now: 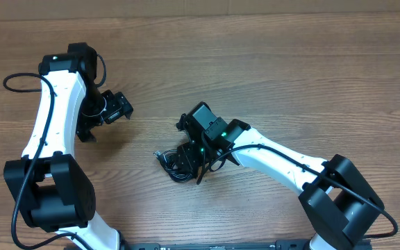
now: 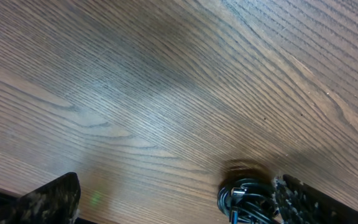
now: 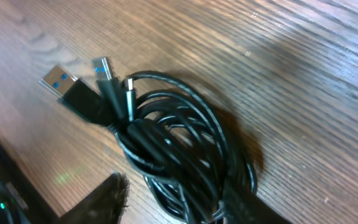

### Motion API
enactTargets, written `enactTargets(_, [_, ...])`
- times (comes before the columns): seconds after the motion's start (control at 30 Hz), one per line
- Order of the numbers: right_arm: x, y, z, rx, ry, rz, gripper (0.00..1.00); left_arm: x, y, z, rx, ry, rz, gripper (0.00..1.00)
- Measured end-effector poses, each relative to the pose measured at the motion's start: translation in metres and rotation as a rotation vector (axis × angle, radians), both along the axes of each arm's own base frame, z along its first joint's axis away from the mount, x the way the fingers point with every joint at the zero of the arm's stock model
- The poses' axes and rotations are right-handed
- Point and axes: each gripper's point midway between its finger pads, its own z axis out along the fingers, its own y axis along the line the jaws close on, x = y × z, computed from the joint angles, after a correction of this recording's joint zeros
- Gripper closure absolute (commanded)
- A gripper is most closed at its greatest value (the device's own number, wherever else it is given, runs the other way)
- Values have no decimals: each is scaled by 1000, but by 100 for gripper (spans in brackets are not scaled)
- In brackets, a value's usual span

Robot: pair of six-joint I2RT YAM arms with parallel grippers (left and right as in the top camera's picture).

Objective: Untangle cables

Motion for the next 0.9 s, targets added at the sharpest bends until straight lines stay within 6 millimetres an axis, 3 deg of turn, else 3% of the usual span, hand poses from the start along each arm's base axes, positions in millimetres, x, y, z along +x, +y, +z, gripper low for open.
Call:
enactTargets(0.2, [4,-3,-2,-20,-19,-15,63,-4,0,-3,-1,14,0,0])
enactTargets(0.27, [4,-3,-2,-21,-18,-15,69,-4,0,-3,-1,14,0,1])
enactTargets(0.3, [4,-3,-5,-25,-14,-13,73,-4,0,-3,-1,14,0,0])
enactTargets(0.37, [4,-3,-16,-39,4,-22,96,-4,0,-3,-1,15,0,0])
enactTargets(0.5, [12,-4,-11,-37,41,-86,96,-3,-9,-3,-54,6,-42,0])
enactTargets(0.6, [33,-8,15,-31,84,-167,96,-1,-30,1,-191,-27,-161,0])
enactTargets(0.67, [59,-9,46,14,71,-228,96,-3,-56,9,-340,-66,-291,4])
enactTargets(0.7, [79,-10,74,54,59,-276,96,-5,-76,16,-447,-102,-379,8])
enactTargets(0.77, [100,-15,103,101,46,-340,96,-4,-96,23,-533,-144,-456,12])
enactTargets(0.9, [119,-12,142,239,67,-378,96,-6,-137,34,-647,-209,-597,13])
